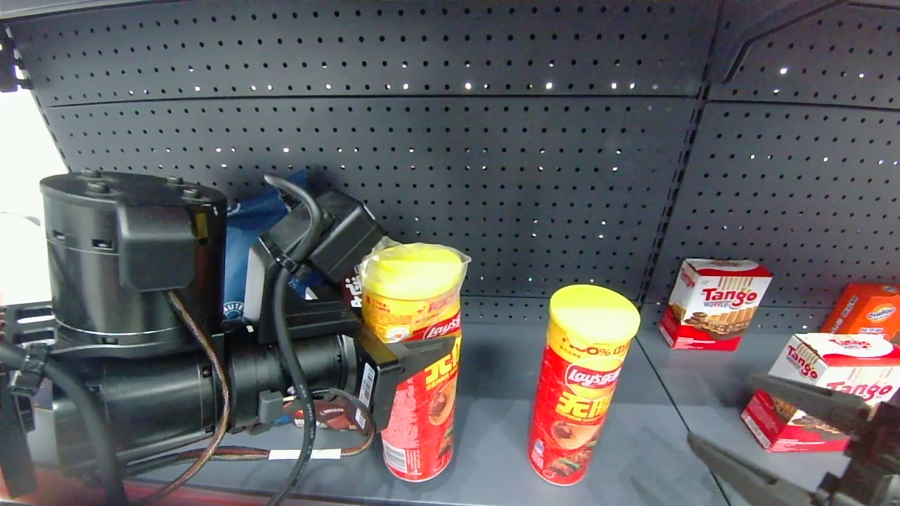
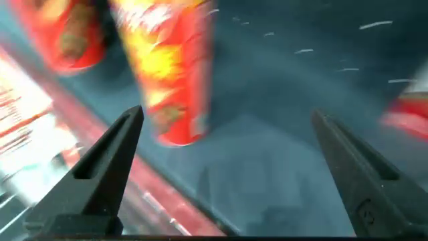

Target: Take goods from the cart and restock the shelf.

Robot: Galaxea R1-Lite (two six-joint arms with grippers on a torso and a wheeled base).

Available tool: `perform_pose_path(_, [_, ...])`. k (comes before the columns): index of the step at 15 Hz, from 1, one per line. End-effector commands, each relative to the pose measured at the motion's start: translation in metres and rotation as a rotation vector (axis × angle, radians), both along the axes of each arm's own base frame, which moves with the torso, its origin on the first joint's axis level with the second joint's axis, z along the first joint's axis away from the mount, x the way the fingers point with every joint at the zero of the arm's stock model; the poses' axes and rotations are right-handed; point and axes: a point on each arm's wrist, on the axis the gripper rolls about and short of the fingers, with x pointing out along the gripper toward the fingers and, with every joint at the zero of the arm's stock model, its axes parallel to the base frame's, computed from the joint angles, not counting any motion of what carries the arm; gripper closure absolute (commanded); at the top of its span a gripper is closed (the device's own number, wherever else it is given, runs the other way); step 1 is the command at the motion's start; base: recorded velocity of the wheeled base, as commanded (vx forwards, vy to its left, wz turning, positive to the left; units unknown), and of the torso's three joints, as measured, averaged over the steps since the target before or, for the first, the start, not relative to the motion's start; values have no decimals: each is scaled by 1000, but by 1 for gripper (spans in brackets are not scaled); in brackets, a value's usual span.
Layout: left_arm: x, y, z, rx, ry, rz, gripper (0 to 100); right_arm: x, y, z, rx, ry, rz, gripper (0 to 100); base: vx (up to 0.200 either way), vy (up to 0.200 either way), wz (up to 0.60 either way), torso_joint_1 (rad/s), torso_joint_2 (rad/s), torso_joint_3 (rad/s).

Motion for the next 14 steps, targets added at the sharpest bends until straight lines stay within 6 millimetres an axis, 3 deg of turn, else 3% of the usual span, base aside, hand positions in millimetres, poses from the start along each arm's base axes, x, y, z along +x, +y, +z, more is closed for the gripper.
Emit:
perform_pose_path(1, [0,0,1,-3,-2,1,100,-32,-30,31,117,-141,-101,0,0,0,0,0,0,0])
perform_pose_path(4, [-2,1,2,-5,-5,1,100,-71,-72,-4,76,-120,-234,0,0,0,0,0,0,0])
perform_pose_path(7, [-6,5,3,-8,-11,0,100,-104,-96,-39,19,-88,-342,0,0,0,0,0,0,0])
perform_pose_path(10, [-12,10,-2,0,-3,-3,100,-122,-97,-55,6,-87,-589,0,0,0,0,0,0,0])
perform_pose_path(13, [-13,11,0,-4,-8,-5,100,-124,-96,-59,-1,-87,-676,0,0,0,0,0,0,0])
perform_pose_path(14, [-13,11,2,-10,-16,-7,100,-124,-95,-59,-22,-83,-785,0,0,0,0,0,0,0])
